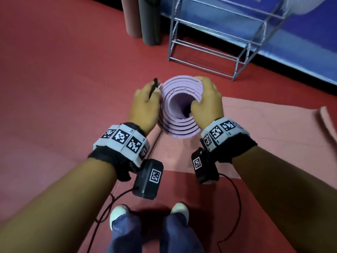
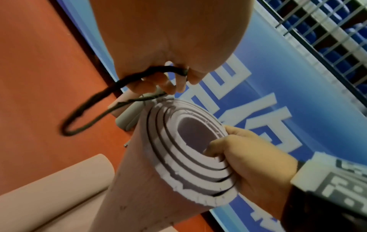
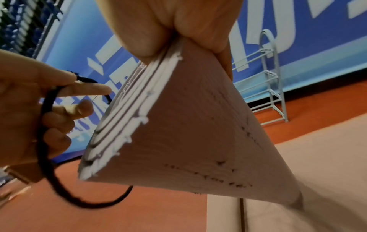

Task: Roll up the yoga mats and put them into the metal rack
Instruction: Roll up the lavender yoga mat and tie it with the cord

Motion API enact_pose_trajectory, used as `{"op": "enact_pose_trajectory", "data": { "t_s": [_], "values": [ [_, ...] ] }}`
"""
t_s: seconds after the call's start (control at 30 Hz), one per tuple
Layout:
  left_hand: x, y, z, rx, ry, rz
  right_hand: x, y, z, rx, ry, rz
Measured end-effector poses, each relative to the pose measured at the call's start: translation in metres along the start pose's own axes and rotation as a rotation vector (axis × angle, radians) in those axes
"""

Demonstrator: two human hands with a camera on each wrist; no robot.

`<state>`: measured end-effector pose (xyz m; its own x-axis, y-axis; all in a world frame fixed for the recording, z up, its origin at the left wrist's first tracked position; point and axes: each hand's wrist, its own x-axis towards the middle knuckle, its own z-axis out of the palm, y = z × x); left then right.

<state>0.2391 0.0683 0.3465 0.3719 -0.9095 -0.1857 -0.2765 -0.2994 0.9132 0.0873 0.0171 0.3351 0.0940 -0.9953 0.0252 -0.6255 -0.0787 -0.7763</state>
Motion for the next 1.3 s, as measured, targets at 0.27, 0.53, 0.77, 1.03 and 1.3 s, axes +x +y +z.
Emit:
{"op": "enact_pose_trajectory", "data": {
  "t_s": [0.27,0.53,0.77,1.03,1.3],
  "values": [
    [-0.02,0.003,0.048,0.322,-0.19,0.037,-0.02,0.043,-0.019,0.134,-0.065,0.289],
    [-0.033,-0.042,0.067,0.437,-0.28,0.066,-0.052,0.082,-0.006,0.157,-0.12,0.38],
    [-0.019,-0.021,0.09,0.617,-0.218,0.129,-0.031,0.075,-0.022,0.19,-0.075,0.359],
    [0.005,-0.03,0.116,0.689,-0.401,0.107,0.0,0.095,-0.018,0.09,-0.186,0.36],
    [-0.01,-0.027,0.131,0.765,-0.425,0.122,-0.01,0.108,-0.034,0.198,-0.233,0.403]
  ]
}}
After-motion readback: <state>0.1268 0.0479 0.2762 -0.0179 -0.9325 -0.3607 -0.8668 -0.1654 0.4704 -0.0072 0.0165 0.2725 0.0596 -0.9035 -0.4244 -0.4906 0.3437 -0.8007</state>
